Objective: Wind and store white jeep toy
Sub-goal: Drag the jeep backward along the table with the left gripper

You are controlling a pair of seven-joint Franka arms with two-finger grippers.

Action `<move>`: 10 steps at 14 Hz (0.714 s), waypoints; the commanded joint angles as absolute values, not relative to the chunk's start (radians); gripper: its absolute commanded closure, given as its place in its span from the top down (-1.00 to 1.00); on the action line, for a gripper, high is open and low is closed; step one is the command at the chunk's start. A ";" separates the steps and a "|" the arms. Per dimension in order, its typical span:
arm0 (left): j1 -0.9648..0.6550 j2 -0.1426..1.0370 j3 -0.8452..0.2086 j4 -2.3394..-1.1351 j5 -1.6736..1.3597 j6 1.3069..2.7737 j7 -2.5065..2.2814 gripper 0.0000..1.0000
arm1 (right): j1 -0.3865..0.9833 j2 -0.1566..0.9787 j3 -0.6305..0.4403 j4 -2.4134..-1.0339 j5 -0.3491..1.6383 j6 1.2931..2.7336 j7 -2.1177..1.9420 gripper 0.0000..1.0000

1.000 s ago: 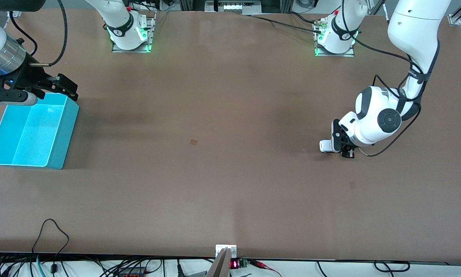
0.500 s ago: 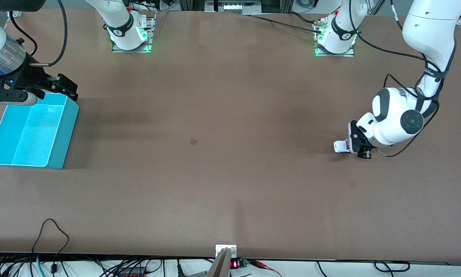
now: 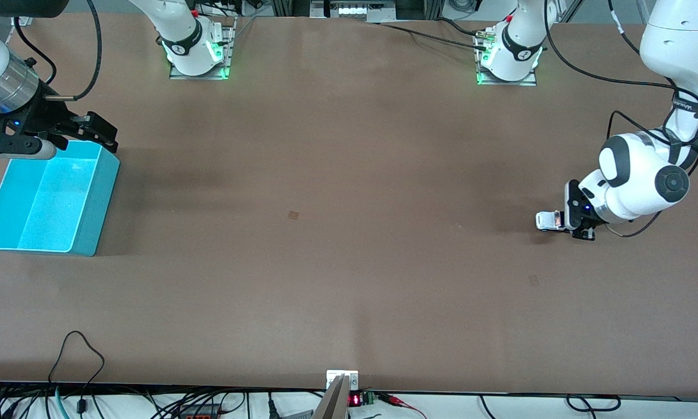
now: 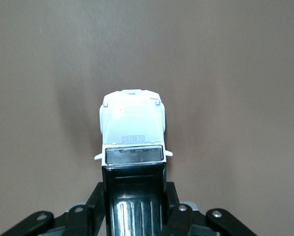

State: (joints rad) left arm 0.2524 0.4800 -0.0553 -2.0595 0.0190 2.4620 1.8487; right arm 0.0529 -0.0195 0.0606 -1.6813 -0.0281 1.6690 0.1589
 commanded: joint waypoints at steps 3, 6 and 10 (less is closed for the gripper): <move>0.285 0.581 -0.057 -2.039 0.011 2.480 1.933 -0.73 | 0.045 -0.026 0.061 -1.689 -0.011 1.677 0.143 1.00; 0.291 0.580 -0.055 -2.031 0.012 2.479 1.940 0.60 | 0.046 -0.026 0.061 -1.689 -0.011 1.677 0.143 1.00; 0.290 0.555 -0.060 -2.002 0.009 2.444 1.956 1.00 | 0.046 -0.026 0.061 -1.689 -0.011 1.678 0.143 1.00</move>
